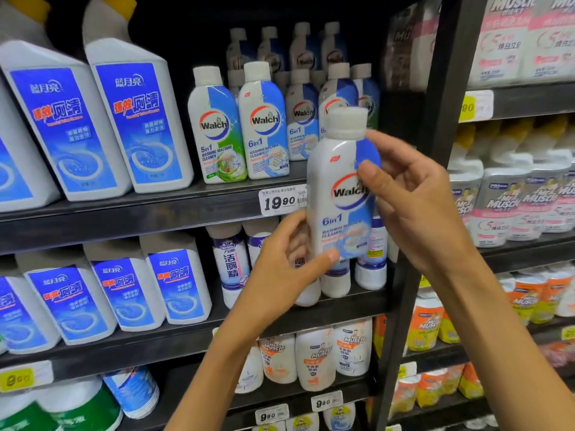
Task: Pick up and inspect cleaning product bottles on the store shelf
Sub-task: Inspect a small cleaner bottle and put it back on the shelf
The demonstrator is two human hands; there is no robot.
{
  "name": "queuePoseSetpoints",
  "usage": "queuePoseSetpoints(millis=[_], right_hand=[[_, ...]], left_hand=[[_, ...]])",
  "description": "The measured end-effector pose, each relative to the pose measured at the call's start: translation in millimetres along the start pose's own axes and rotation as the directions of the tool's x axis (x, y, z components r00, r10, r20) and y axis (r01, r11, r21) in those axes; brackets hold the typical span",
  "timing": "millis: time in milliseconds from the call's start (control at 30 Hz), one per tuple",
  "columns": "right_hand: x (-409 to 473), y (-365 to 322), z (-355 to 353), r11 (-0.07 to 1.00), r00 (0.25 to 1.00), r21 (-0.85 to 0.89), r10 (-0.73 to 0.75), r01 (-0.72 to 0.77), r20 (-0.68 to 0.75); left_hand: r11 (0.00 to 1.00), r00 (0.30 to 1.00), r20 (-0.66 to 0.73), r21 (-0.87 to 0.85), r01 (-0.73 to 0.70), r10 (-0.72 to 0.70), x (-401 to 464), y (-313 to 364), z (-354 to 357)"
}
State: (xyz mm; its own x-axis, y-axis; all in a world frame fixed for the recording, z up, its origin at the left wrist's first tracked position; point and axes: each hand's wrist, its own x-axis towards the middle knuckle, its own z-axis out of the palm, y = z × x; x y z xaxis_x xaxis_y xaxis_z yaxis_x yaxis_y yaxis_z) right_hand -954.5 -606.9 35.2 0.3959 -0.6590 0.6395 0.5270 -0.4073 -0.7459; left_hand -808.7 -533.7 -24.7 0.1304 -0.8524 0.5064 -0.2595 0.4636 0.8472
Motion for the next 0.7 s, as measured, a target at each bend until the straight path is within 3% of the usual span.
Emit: queuePoseSetpoints(millis=[133,267,467,600,700], right_hand=[[32.0,-5.6,6.0,0.989,0.992,-0.081,-0.127,0.124,-0.023],[65.9,-7.2,5.6,0.938,0.972,-0.264,-0.234,0.224,-0.005],[99.9,18.8,-3.9,0.938,0.986,-0.324,-0.151,0.122,-0.067],[112.8,34.2,-7.2,0.969,0.989,-0.24,-0.095,0.066,-0.111],[116.9,39.8,-11.3,0.952,0.991,-0.297,-0.105,0.078,-0.077]], left_hand=[[0.983,0.969,-0.207,0.152,-0.106,0.136,35.6,12.8,7.5],[0.936,0.921,-0.312,0.329,-0.126,0.233,69.4,21.2,16.4],[0.732,0.928,-0.284,0.681,0.019,0.24,105.1,8.7,11.3],[0.649,0.893,-0.34,0.757,0.074,0.296,105.1,-2.1,17.1],[0.626,0.864,-0.377,0.774,0.095,0.335,103.2,-7.5,22.5]])
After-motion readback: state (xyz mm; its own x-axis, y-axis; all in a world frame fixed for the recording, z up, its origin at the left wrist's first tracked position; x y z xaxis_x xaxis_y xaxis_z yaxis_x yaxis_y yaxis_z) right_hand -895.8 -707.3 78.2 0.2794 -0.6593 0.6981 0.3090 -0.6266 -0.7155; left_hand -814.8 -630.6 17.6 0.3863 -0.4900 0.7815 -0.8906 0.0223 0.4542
